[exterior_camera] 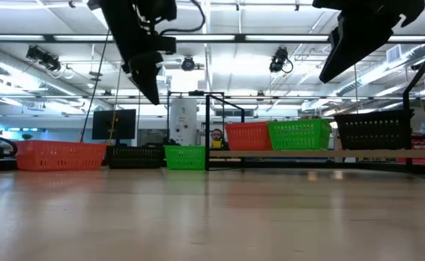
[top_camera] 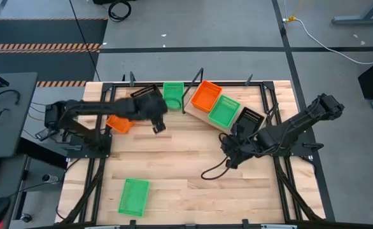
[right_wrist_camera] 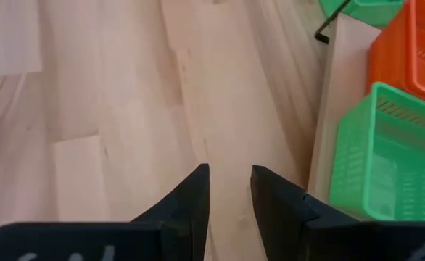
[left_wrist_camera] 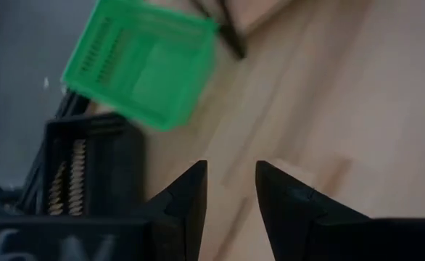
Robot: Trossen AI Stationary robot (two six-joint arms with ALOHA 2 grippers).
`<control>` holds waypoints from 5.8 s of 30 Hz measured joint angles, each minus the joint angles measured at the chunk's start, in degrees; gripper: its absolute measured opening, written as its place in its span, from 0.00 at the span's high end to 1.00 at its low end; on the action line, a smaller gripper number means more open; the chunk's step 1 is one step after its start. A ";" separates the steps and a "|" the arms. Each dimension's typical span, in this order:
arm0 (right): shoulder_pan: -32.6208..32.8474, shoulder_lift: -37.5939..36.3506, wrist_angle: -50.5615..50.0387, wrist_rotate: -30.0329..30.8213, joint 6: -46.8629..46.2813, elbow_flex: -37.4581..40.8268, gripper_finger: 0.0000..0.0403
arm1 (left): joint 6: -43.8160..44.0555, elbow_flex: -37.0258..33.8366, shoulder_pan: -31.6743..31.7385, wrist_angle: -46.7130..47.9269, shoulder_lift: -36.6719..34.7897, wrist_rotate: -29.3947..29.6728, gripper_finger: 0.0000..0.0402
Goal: Stack baskets on shelf by color
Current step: Move the orange basket to the center of the table, then stack the bottom green basket on top of the green basket on the shelf
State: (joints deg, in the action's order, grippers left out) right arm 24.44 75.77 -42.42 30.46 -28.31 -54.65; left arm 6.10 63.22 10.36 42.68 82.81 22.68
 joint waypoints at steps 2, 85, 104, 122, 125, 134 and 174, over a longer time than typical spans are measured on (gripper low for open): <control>0.66 0.00 0.01 0.02 0.87 0.00 0.73 | -1.73 1.04 4.57 1.51 0.00 -2.25 0.69; 0.99 0.00 3.12 -1.77 12.84 0.04 0.73 | 14.24 -18.26 12.71 14.95 5.60 -3.31 0.41; 0.99 0.00 3.37 -1.58 13.06 0.04 0.73 | 19.79 -16.83 5.41 12.29 5.60 -16.78 0.99; 1.58 -1.57 -5.59 -4.96 6.18 0.07 0.73 | 25.32 10.15 -18.78 5.28 12.90 -15.45 0.99; 2.94 -3.61 -8.94 -4.75 2.09 0.07 0.73 | 22.09 14.24 -20.79 5.33 18.95 -15.56 0.99; 9.85 -10.63 -13.63 -4.62 -7.60 0.07 0.73 | 8.75 30.04 -23.62 2.73 34.75 -18.49 0.99; 13.10 -8.28 -6.79 -4.99 -1.06 0.73 0.73 | -19.77 44.15 -27.46 23.90 36.99 0.21 0.60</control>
State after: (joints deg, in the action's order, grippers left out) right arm 37.54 67.48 -49.21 25.47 -29.36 -53.92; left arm -13.67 107.37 -17.10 66.58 119.80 22.90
